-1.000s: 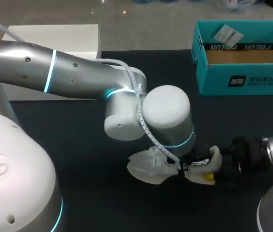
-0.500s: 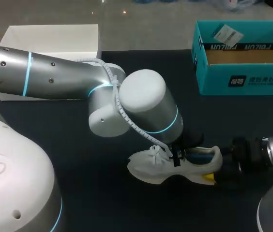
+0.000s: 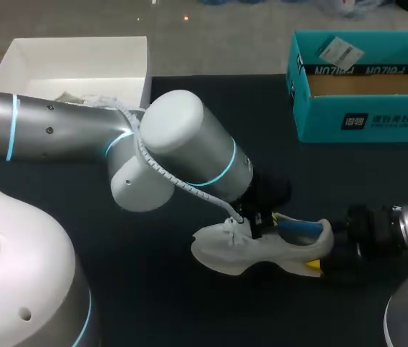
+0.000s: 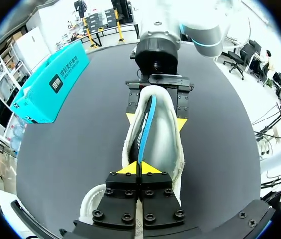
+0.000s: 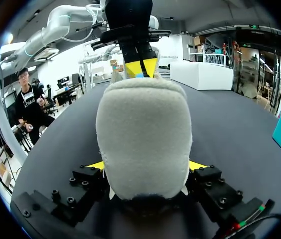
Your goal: Take the shoe out of the shoebox, open the shoe tongue, remove and reinsert the insole, then place the shoe into the shoebox
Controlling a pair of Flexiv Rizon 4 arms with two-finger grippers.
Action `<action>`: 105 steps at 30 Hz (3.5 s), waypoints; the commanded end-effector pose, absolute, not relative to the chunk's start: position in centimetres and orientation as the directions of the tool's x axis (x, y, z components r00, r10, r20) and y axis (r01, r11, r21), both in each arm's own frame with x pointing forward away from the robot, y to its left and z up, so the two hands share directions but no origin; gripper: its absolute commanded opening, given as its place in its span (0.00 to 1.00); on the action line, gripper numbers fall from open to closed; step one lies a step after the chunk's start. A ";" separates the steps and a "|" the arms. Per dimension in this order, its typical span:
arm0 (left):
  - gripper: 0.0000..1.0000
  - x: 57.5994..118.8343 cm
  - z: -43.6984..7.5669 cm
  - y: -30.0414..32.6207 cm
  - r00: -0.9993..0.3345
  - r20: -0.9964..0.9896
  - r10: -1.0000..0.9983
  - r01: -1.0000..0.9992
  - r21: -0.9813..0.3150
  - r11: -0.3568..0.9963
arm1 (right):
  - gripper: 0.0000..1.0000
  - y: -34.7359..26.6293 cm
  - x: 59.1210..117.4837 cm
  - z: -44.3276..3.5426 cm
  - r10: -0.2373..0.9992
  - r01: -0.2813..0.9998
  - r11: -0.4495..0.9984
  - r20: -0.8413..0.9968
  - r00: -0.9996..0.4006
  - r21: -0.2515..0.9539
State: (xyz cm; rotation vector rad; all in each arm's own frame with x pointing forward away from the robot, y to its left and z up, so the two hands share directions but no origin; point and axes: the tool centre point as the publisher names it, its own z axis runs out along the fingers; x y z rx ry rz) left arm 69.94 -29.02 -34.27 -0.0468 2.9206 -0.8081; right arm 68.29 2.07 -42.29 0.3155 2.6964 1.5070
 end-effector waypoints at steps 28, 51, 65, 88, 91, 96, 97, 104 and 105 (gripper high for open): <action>1.00 68.5 -32.0 -30.9 -0.996 -0.050 0.080 0.094 -0.618 0.781 | 0.00 2.1 68.1 -42.3 0.196 0.159 0.511 0.065 -0.978 0.845; 0.75 67.5 -31.5 -31.7 -0.989 -0.051 0.137 0.139 -0.623 0.770 | 0.00 2.1 68.1 -42.3 0.196 0.159 0.511 0.065 -0.978 0.845; 0.71 68.0 -33.4 -32.7 -0.988 -0.075 0.133 0.152 -0.571 0.807 | 0.00 2.1 68.1 -42.3 0.196 0.159 0.511 0.065 -0.978 0.845; 0.00 67.7 -30.3 -32.0 -0.988 -0.130 0.088 0.152 -0.644 0.750 | 0.00 2.1 68.1 -42.3 0.196 0.159 0.511 0.065 -0.978 0.845; 0.00 67.7 -28.7 -32.1 -0.987 -0.145 0.076 0.156 -0.688 0.709 | 0.00 2.1 68.1 -42.3 0.196 0.159 0.511 0.065 -0.978 0.845; 0.00 67.7 -26.0 -32.8 -0.983 -0.171 0.068 0.174 -0.748 0.641 | 0.00 2.1 68.1 -42.3 0.196 0.159 0.511 0.065 -0.978 0.845; 0.00 67.7 -25.3 -32.9 -0.982 -0.175 0.068 0.179 -0.764 0.620 | 0.00 2.1 68.1 -42.3 0.196 0.159 0.511 0.065 -0.978 0.845; 0.00 66.6 -20.7 -32.2 -0.973 -0.209 0.096 0.230 -0.871 0.435 | 0.00 2.1 68.1 -42.3 0.196 0.159 0.511 0.065 -0.978 0.845; 0.00 66.6 -20.0 -32.0 -0.971 -0.216 0.101 0.238 -0.884 0.402 | 0.00 2.1 68.1 -42.3 0.196 0.159 0.511 0.065 -0.978 0.845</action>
